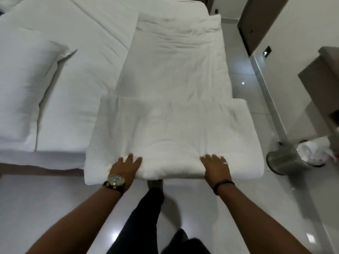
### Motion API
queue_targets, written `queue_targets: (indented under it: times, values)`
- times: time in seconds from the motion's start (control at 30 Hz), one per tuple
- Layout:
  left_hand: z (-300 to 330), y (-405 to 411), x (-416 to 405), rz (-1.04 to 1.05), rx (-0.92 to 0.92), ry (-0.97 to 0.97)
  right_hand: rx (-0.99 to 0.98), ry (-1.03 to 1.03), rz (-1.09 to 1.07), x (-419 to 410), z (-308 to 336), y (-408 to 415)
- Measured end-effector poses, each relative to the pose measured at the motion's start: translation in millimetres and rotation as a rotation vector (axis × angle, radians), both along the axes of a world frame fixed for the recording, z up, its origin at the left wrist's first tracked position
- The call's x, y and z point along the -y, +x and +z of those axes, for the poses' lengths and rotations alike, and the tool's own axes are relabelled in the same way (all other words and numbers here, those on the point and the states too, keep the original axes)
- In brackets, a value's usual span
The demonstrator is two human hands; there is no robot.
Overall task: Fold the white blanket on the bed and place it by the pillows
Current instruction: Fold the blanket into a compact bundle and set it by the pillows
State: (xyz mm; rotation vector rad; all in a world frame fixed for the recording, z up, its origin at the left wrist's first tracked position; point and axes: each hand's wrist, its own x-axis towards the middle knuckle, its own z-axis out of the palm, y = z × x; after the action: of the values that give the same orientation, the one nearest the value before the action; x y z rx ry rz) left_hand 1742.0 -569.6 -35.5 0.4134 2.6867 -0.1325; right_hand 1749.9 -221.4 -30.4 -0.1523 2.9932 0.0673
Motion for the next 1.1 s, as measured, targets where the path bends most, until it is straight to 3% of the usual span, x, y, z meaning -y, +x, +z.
queue_targets:
  times: [0.17,0.27,0.43,0.57,0.73,1.1]
  values:
    - [14,61,-49,-0.045,0.09,-0.017,0.019,-0.013,-0.081,-46,16,70]
    - [17,66,-40,-0.02,-0.056,-0.001,0.03,-0.047,-0.095,-42,27,79]
    - [104,20,-39,0.087,-0.152,0.029,0.023,-0.117,-0.06,-27,80,35]
    - [149,-47,-47,0.163,-0.366,0.023,-0.041,-0.05,-0.073,-28,143,-32]
    - [196,-173,-45,0.197,-0.513,0.064,-0.295,-0.032,-0.124,-15,196,-147]
    - [204,-453,-54,0.169,-0.571,0.089,-0.513,0.026,-0.218,-20,196,-415]
